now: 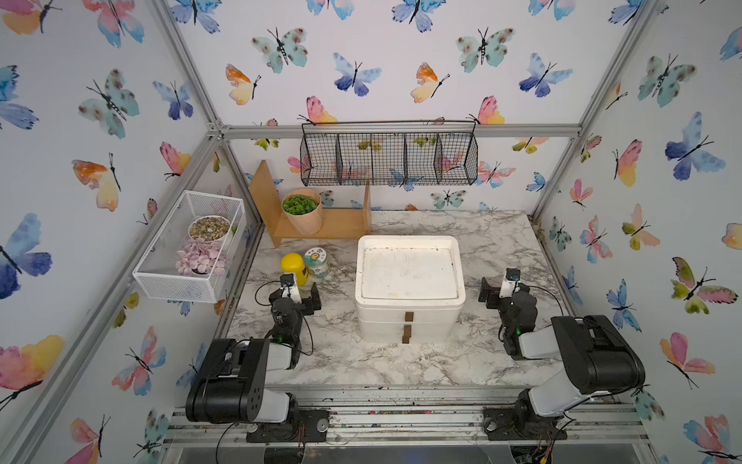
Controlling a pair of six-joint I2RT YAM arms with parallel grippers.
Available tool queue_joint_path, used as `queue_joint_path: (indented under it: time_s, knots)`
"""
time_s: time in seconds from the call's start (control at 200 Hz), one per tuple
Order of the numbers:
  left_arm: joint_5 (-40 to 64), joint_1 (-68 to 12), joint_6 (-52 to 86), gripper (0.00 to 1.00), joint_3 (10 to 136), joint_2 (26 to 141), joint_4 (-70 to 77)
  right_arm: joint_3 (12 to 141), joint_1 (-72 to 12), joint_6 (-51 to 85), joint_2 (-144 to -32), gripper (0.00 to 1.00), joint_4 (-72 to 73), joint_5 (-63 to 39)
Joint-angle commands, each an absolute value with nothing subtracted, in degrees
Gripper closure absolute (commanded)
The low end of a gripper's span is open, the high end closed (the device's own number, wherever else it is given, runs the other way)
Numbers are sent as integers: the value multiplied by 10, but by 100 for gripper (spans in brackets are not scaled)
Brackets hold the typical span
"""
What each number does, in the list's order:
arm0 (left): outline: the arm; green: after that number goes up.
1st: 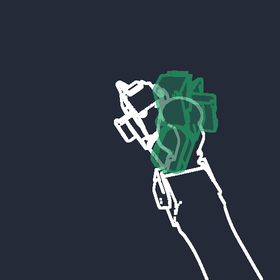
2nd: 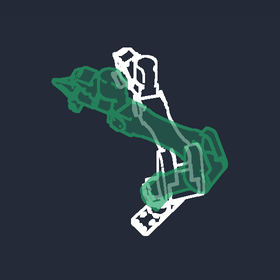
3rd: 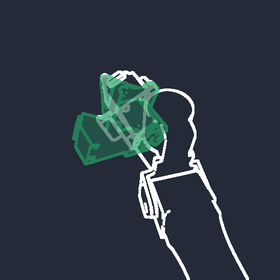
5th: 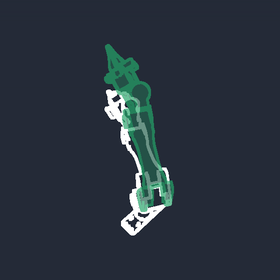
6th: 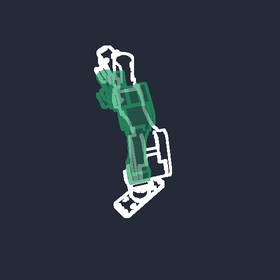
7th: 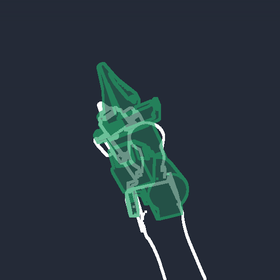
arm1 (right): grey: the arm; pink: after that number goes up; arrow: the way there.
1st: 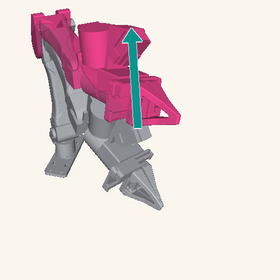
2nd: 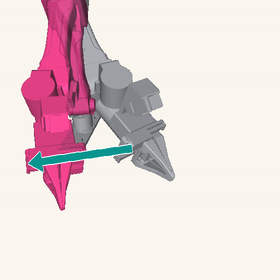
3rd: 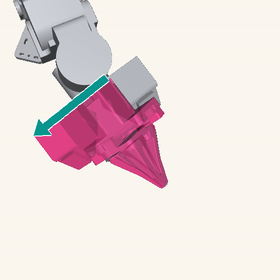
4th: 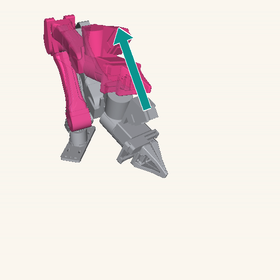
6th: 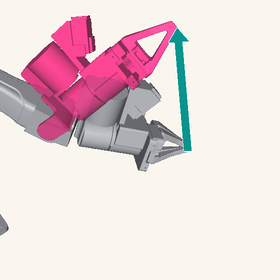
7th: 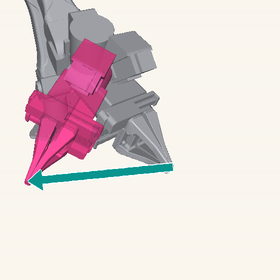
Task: Take the microphone out of the drawer
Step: Adjust the storage box at the center of the board.
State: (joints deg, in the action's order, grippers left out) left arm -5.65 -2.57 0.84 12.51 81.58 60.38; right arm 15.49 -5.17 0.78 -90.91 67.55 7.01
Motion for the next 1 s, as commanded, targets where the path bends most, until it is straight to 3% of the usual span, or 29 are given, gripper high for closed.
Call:
queue_joint_path:
  time_s: [0.0, 0.866, 0.996]
  knots:
    - [-37, -21, 6, 2, 125, 807, 607, 156, -49, 4, -906, 2, 672, 58]
    - [-36, -21, 7, 2, 125, 806, 607, 148, -49, 5, -898, 2, 700, 67]
    - [-36, -22, 6, 2, 126, 806, 605, 210, -49, 21, -810, 2, 505, 105]
